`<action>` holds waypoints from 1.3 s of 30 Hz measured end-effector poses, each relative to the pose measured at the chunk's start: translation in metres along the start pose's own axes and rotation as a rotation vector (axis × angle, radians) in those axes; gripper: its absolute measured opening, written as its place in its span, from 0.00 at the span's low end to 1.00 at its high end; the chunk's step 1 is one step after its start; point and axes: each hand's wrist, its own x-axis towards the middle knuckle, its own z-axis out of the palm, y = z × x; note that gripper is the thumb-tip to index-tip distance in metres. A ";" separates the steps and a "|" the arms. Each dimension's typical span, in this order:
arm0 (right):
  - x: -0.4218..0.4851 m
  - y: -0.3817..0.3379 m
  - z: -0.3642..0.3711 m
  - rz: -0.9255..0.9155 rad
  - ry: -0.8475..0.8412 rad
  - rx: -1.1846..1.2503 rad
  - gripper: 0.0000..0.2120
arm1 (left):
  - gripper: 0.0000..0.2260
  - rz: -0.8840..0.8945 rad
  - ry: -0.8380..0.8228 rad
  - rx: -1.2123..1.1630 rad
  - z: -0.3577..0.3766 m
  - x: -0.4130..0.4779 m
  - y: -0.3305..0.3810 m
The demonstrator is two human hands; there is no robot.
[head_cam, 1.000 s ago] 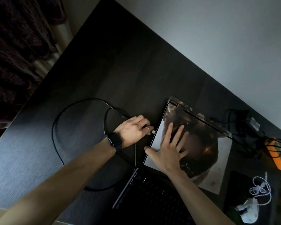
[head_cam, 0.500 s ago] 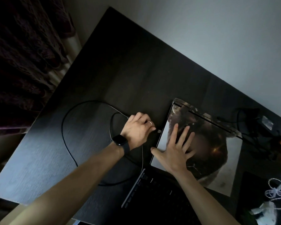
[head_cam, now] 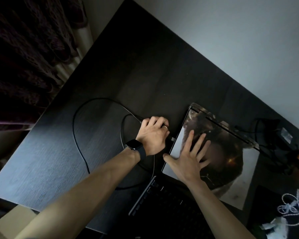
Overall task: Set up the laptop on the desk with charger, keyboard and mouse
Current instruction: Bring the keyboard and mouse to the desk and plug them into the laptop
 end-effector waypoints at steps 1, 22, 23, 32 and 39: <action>0.000 0.000 0.000 0.003 -0.003 -0.005 0.66 | 0.12 -0.020 0.006 -0.002 0.001 0.000 0.002; 0.000 -0.001 0.001 0.005 0.005 -0.014 0.64 | 0.14 0.130 0.124 -0.139 0.008 -0.010 -0.012; 0.001 0.000 0.001 0.004 0.010 -0.013 0.64 | 0.14 0.202 0.128 -0.107 0.008 -0.012 -0.017; -0.001 0.009 -0.005 -0.020 -0.002 -0.018 0.63 | 0.12 0.312 0.326 0.063 0.014 -0.011 -0.028; -0.001 0.034 -0.023 -0.221 0.022 -0.176 0.60 | 0.08 0.354 0.321 0.070 0.014 -0.009 -0.032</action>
